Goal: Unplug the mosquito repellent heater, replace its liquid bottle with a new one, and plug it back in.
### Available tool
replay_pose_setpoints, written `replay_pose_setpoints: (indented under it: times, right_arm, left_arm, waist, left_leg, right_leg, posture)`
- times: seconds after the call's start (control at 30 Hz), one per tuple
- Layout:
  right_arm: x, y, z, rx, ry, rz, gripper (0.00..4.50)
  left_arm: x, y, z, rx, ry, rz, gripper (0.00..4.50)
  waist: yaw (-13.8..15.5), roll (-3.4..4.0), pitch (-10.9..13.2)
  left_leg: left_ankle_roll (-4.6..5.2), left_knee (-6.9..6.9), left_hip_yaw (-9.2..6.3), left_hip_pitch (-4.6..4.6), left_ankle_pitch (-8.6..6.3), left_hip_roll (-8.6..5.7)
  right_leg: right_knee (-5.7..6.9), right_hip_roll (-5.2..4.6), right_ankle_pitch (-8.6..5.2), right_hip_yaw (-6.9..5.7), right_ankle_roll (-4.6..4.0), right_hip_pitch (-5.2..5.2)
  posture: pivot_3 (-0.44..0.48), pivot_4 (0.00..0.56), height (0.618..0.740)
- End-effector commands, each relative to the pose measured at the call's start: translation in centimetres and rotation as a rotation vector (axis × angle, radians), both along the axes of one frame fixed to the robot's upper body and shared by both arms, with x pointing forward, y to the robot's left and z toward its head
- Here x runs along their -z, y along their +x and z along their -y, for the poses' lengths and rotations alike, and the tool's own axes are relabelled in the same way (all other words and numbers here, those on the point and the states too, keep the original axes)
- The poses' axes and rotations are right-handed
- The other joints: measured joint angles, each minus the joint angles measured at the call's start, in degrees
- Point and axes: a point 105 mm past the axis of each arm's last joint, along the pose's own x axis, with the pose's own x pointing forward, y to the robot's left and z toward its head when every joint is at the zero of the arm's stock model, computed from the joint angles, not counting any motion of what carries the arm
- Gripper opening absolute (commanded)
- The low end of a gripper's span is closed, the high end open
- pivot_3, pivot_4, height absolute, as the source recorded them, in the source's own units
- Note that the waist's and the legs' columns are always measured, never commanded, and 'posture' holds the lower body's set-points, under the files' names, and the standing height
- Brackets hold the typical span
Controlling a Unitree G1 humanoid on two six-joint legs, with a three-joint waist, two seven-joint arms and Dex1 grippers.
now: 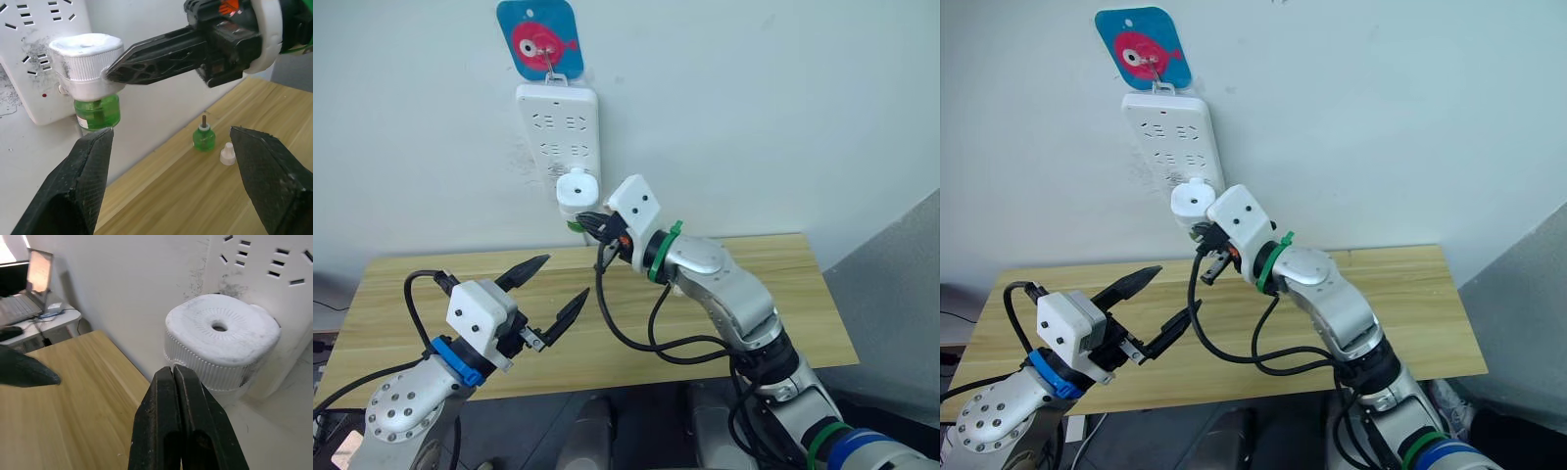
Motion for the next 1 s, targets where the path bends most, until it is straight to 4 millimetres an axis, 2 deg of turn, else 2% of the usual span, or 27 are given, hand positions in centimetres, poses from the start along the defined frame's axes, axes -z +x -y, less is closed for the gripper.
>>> replay_pose_setpoints:
  times: [0.03,0.13,0.23,0.27,0.3,0.47,0.53,0.67,0.8,0.9,1.0]
  right_arm:
    - [-1.2,-2.2,0.0,-0.110,0.018,0.060,0.06]
    - [-1.2,-2.4,0.6,-0.118,0.008,0.071,0.06]
    - [-1.3,-2.4,2.1,-0.102,-0.033,0.128,0.00]
    - [-1.3,-2.4,2.9,-0.090,-0.048,0.140,0.40]
    - [-1.1,-2.5,3.8,-0.090,-0.078,0.157,0.54]
    - [1.3,-3.0,9.8,-0.061,-0.289,0.197,2.29]
    - [2.1,-2.9,11.9,-0.040,-0.348,0.171,3.02]
    - [4.6,-3.3,17.4,-0.014,-0.529,0.109,4.46]
    - [5.2,-2.3,22.1,0.074,-0.603,0.104,4.49]
    - [4.9,-1.9,23.7,0.089,-0.604,0.096,4.49]
    - [4.6,-1.6,24.4,0.080,-0.600,0.084,4.49]
  left_arm:
    - [-0.5,-0.1,0.1,0.006,0.009,0.034,3.96]
    - [-0.6,0.0,-0.1,-0.006,0.003,0.039,3.96]
    - [-0.9,0.1,-0.6,-0.022,-0.037,0.032,4.44]
    - [-0.9,0.0,-0.8,-0.023,-0.043,0.029,4.50]
    - [-0.9,0.1,-1.1,-0.031,-0.045,0.024,4.50]
    - [1.0,1.1,-5.0,-0.096,0.063,-0.061,4.50]
    - [2.2,1.5,-6.4,-0.095,0.136,-0.131,4.50]
    - [2.9,2.4,-10.2,-0.182,0.270,-0.180,4.50]
    - [3.7,2.4,-12.6,-0.252,0.392,-0.211,4.50]
    - [4.0,2.1,-13.0,-0.235,0.426,-0.214,4.50]
    - [4.2,2.1,-13.5,-0.236,0.407,-0.224,4.50]
  waist:
    - [-0.03,0.00,0.00]
    - [-0.02,-0.01,-0.01]
    - [0.05,-0.03,-0.04]
    - [0.09,-0.04,-0.05]
    - [0.18,-0.04,-0.11]
    - [1.54,-0.13,-1.08]
    - [1.62,-0.12,-1.57]
    - [1.88,-0.19,-2.79]
    - [2.16,-0.37,-3.37]
    - [2.17,-0.35,-3.56]
    - [2.37,-0.35,-3.93]
  left_leg:
    - [0.00,0.00,0.00,0.00,0.00,0.01]
    - [0.00,0.00,0.02,0.00,0.00,0.01]
    - [0.00,0.01,0.01,0.00,0.00,0.00]
    - [0.00,0.01,0.01,0.00,0.00,-0.01]
    - [0.00,0.01,0.01,0.00,0.00,-0.01]
    - [0.00,0.00,0.03,-0.01,0.00,-0.07]
    - [0.00,0.01,0.07,0.04,0.00,-0.04]
    - [0.03,0.00,0.11,0.08,-0.01,-0.03]
    - [0.04,0.01,0.17,0.24,-0.02,-0.03]
    - [0.09,-0.06,0.23,0.76,-0.07,0.00]
    - [0.11,-0.10,0.25,1.00,-0.13,0.07]
  right_leg:
    - [0.01,0.00,0.00,0.00,0.00,-0.02]
    - [0.01,0.00,0.00,0.01,0.00,-0.01]
    - [0.01,0.00,0.00,0.01,0.00,0.00]
    - [0.00,0.00,0.00,0.01,0.00,0.01]
    - [0.00,-0.01,0.00,0.00,0.00,0.01]
    - [-0.06,-0.04,0.00,0.00,0.01,0.05]
    - [-0.05,-0.02,0.00,-0.01,0.01,0.09]
    - [-0.13,-0.02,-0.01,0.00,0.02,0.19]
    - [-0.19,-0.03,-0.01,0.01,0.02,0.43]
    - [-0.24,-0.03,-0.03,0.03,0.03,0.89]
    - [-0.25,-0.03,-0.10,0.01,0.00,1.09]
  posture:
    - [-0.030,0.225,0.740]
    - [-0.023,0.219,0.740]
    - [-0.011,0.210,0.740]
    - [-0.006,0.206,0.740]
    - [0.002,0.198,0.740]
    - [0.032,0.162,0.740]
    - [0.047,0.147,0.740]
    - [0.058,0.130,0.740]
    - [0.069,0.118,0.740]
    - [0.070,0.114,0.740]
    - [0.073,0.109,0.740]
